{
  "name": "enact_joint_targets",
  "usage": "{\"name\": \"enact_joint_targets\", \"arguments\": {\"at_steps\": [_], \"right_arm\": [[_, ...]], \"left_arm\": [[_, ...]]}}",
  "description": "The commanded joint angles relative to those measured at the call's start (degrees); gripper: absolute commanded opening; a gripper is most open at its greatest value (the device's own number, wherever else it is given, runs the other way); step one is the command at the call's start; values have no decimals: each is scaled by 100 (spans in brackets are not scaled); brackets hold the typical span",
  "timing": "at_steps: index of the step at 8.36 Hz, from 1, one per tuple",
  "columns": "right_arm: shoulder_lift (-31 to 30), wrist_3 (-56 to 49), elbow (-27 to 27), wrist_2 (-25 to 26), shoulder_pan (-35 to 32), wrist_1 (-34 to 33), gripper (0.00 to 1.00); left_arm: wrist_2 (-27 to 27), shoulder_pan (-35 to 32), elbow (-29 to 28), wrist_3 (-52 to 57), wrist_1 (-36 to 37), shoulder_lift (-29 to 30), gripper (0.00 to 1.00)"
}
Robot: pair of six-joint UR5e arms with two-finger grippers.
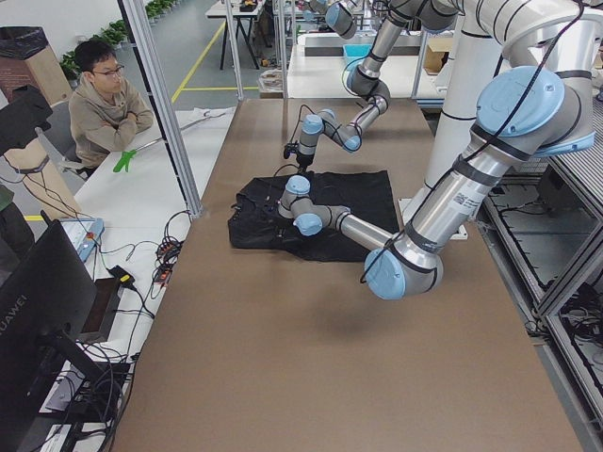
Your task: Fold clothes
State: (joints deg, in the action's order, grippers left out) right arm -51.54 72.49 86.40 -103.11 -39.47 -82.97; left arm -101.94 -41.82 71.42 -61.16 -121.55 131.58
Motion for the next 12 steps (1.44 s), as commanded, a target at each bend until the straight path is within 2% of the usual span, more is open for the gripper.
{"name": "enact_joint_targets", "arguments": {"at_steps": [1,4,6,7,8,12], "right_arm": [[3,37,17,10,1,0,95],[3,72,17,1,1,0,95],[12,81,17,1,1,0,95],[21,81,17,1,9,0,95],[38,81,25,1,9,0,95],[47,81,17,10,27,0,95]], "left_arm": [[-10,121,1004,-141,17,-860,100],[-45,157,1041,-230,96,-538,100],[-10,96,717,-178,96,-161,100],[7,113,359,-195,18,-54,100],[16,174,233,-221,-1,-79,100],[69,376,529,-467,-27,-237,100]]}}
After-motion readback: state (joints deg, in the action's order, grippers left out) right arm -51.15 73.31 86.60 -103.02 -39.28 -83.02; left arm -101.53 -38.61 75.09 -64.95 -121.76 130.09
